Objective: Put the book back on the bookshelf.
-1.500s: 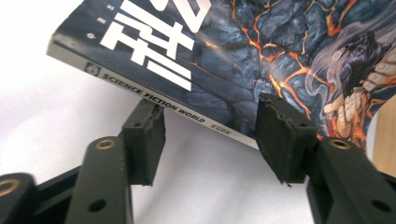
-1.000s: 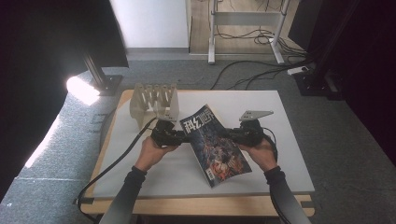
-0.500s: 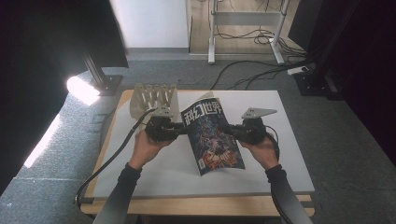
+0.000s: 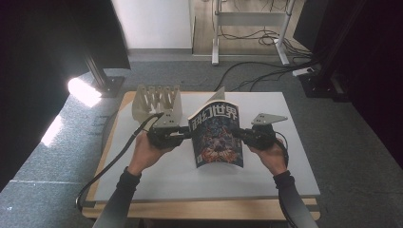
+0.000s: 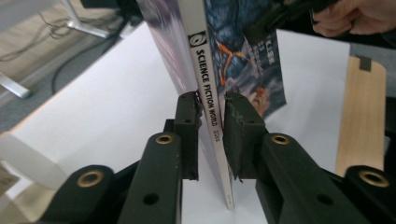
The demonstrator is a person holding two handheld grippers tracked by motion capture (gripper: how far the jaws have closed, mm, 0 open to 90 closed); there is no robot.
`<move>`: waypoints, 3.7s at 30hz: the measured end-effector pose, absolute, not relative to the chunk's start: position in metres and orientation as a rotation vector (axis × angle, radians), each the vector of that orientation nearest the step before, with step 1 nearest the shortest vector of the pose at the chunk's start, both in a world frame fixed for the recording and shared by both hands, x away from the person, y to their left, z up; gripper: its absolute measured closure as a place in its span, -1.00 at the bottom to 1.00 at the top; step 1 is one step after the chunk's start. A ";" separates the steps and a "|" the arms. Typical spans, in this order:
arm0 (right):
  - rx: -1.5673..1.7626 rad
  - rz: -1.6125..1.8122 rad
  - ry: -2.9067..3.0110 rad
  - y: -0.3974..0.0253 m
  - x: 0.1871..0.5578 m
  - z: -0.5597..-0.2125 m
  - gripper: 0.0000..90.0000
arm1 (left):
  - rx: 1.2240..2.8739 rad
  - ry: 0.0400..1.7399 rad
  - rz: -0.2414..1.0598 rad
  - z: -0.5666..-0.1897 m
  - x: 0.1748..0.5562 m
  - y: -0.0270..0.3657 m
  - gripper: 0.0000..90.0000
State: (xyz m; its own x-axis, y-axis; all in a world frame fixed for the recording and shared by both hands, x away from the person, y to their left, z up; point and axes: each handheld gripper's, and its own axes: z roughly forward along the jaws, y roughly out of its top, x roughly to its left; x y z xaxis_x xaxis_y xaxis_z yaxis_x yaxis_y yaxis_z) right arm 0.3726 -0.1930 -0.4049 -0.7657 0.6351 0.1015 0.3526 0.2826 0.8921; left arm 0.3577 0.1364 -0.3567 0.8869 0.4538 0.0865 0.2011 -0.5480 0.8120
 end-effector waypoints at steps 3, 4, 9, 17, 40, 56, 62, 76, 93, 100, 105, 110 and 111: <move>0.894 1.485 2.283 -0.195 0.371 -0.406 0.81 | 2.191 0.459 0.368 -0.362 0.360 0.129 0.60; 0.881 1.486 2.284 -0.196 0.368 -0.407 0.81 | 2.208 0.455 0.369 -0.365 0.361 0.124 0.53; 0.877 1.479 2.292 -0.200 0.366 -0.408 0.81 | 2.223 0.463 0.333 -0.377 0.371 0.108 0.47; 0.871 1.449 2.315 -0.209 0.362 -0.413 0.79 | 2.197 0.464 0.263 -0.388 0.377 0.098 0.50; 0.940 1.330 2.285 -0.208 0.367 -0.421 0.30 | 2.197 0.486 0.307 -0.379 0.378 0.117 0.84; 1.074 1.104 2.338 -0.200 0.380 -0.490 -0.72 | 2.124 0.660 0.311 -0.359 0.368 0.180 0.84; 1.143 1.068 2.321 -0.202 0.379 -0.510 -1.00 | 2.090 0.716 0.318 -0.353 0.361 0.202 0.84; 1.181 0.991 2.337 -0.206 0.377 -0.536 -1.00 | 2.051 0.825 0.350 -0.347 0.353 0.242 0.84; 1.174 0.990 2.334 -0.206 0.377 -0.537 -1.00 | 1.998 0.999 0.453 -0.342 0.347 0.298 0.84; 1.172 0.991 2.334 -0.206 0.377 -0.537 -1.00 | 1.996 1.087 0.502 -0.341 0.348 0.321 0.84; 1.174 0.992 2.334 -0.206 0.377 -0.537 -1.00 | 1.994 1.128 0.516 -0.342 0.350 0.328 0.84; 1.174 0.992 2.335 -0.206 0.377 -0.537 -1.00 | 1.981 1.192 0.519 -0.345 0.355 0.340 0.84; 1.174 0.992 2.335 -0.206 0.377 -0.537 -1.00 | 1.978 1.201 0.518 -0.346 0.356 0.342 0.84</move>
State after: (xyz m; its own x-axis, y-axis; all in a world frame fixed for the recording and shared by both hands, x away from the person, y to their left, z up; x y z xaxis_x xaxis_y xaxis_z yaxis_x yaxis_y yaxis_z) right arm 0.3767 -0.2060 -0.5367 -0.5983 0.8012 0.0061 0.5606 0.4131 0.7177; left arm 0.3562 0.3418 -0.3459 0.4776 0.8777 -0.0398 0.5734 -0.2770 0.7710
